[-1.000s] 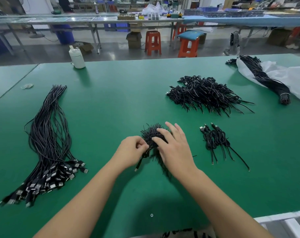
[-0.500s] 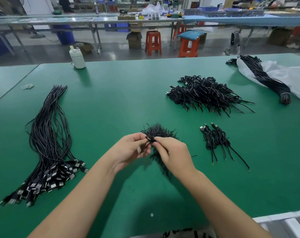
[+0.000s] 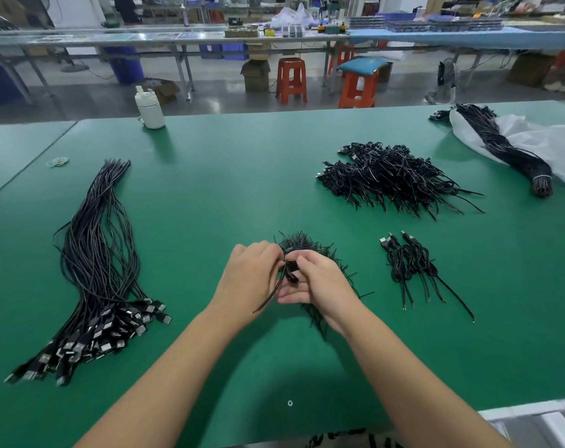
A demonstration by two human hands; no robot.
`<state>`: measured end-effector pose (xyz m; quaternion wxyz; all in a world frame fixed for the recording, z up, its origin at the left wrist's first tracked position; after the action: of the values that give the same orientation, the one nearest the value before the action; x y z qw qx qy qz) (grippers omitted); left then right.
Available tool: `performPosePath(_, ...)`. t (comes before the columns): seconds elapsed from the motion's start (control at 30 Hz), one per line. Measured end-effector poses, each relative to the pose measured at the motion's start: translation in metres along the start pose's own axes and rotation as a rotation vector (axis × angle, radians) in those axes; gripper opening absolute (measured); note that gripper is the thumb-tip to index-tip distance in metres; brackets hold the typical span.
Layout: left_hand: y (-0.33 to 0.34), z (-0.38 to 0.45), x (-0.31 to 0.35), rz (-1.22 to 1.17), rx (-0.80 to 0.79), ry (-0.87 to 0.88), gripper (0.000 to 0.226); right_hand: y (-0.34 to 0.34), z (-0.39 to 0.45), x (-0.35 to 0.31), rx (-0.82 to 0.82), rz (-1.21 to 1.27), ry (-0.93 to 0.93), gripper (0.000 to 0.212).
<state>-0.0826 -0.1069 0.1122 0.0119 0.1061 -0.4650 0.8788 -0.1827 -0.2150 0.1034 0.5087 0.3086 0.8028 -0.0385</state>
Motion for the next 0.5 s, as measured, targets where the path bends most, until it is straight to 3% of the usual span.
performPosePath(0.1, -0.003, -0.001, -0.006, -0.111, 0.004, -0.110, 0.009, -0.008, 0.001, -0.002, -0.102, 0.014, 0.011, 0.035)
performPosePath(0.2, -0.001, 0.001, -0.011, -0.312, -0.008, -0.344, 0.013, -0.012, 0.001, 0.001, -0.136, -0.067, -0.093, 0.028)
performPosePath(0.3, 0.002, 0.005, -0.012, -0.442, -0.024, -0.466, 0.018, -0.012, 0.004, 0.004, -0.044, -0.196, -0.204, 0.026)
performPosePath(0.5, 0.008, 0.005, -0.010, -0.545, -0.023, -0.520, 0.015, -0.013, 0.007, 0.004, 0.177, -0.391, -0.320, 0.026)
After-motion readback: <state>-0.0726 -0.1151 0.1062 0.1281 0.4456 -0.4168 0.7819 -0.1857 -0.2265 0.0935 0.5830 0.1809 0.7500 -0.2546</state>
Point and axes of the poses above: each hand's wrist, its own z-axis towards the middle knuckle, its own y-axis out of the palm, x = y × z, the point moved 1 cm from there along z, towards the middle knuckle, and after that the axes turned 13 degrees about y, right-handed, at the moved point
